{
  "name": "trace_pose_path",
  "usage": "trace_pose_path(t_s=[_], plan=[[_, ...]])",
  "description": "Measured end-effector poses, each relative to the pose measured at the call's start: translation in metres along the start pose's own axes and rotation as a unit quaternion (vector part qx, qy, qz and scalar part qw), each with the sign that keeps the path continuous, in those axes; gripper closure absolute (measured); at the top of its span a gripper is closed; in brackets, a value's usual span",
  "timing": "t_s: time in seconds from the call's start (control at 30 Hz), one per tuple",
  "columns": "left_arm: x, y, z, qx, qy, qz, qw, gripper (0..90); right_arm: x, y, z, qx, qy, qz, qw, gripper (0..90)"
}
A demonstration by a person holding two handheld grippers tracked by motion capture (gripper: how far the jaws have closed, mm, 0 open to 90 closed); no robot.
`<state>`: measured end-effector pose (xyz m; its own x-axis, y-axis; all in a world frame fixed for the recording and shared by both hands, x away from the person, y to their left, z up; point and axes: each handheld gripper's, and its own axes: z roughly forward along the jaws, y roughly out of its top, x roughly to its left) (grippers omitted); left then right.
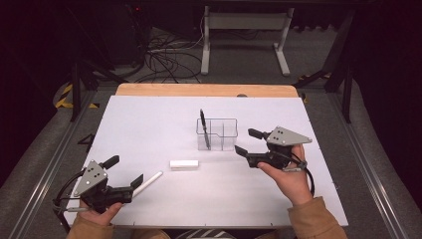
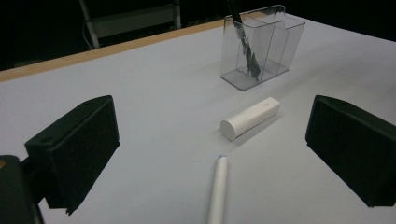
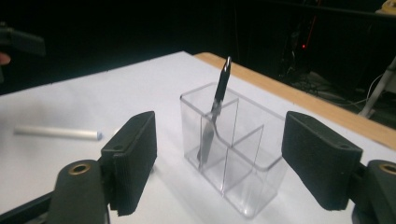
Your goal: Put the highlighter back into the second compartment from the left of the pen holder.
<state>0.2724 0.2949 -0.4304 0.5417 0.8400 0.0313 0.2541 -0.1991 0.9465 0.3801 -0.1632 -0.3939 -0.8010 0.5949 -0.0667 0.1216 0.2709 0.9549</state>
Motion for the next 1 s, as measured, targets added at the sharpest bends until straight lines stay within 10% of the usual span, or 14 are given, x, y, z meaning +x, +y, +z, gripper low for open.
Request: trace_pose_path(t_s=[0.47, 0.8, 1.0], plan=[[0.003, 0.006, 0.003, 0.026, -0.003, 0.001, 0.9997, 5.4, -0.002, -0.037, -0.031, 0.032, -0.023, -0.002, 0.9992, 27.0], [-0.003, 0.014, 0.009, 0.059, 0.014, 0.052, 0.9968, 5.6, -0.008, -0.061, -0.039, 0.05, -0.019, 0.015, 0.9985, 28.7], [0.001, 0.017, 0.012, 0.072, -0.008, 0.016, 0.9972, 6.8, -0.01, -0.064, -0.043, 0.05, -0.025, 0.018, 0.9983, 28.9]])
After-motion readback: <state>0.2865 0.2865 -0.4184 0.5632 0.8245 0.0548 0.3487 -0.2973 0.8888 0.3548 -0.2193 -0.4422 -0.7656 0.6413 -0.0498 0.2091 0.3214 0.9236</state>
